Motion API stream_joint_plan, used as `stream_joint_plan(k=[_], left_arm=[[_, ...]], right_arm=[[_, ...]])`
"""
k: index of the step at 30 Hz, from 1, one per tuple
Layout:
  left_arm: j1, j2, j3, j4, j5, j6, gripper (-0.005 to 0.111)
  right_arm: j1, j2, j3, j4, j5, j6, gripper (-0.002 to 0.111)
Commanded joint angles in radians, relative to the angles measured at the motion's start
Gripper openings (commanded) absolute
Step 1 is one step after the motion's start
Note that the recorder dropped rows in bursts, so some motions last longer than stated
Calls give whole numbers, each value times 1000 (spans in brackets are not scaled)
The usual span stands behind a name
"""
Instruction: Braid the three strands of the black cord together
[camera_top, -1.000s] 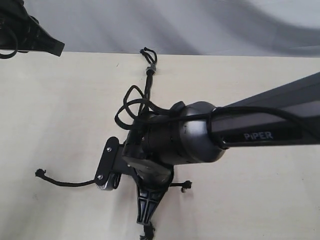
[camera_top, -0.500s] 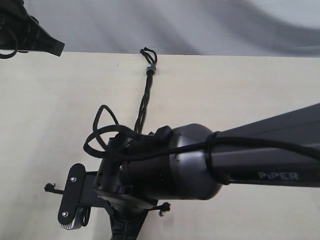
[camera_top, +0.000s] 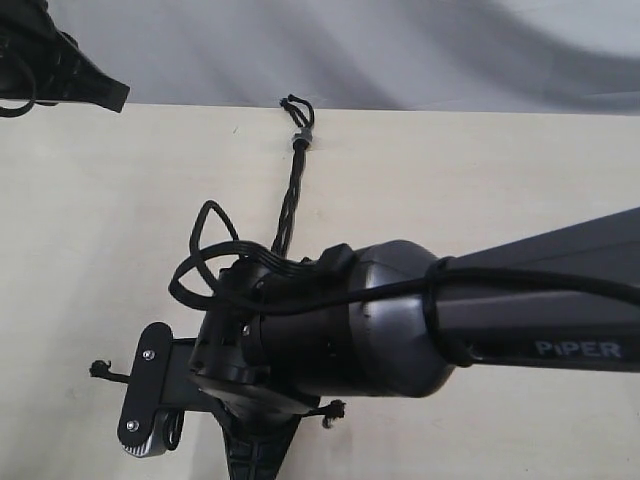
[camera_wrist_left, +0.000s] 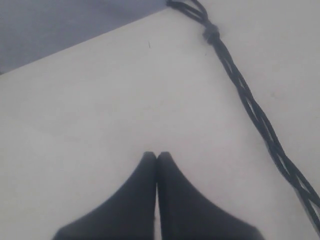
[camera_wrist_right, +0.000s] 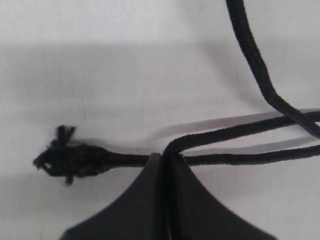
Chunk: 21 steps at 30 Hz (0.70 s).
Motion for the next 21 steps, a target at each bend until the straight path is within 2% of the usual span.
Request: stream_joint_plan(k=[1,10,21], left_arm=[[3,-5,7,-14,-4,-2,0],[3,-5,7,-14,-4,-2,0],[3,-5,7,-14,9,-2,0]], right_arm=[[3,-5,3,-56,9,65,0],[3,-33,3,-234,53,245,0],[3,1,35,-371,77,317,0]])
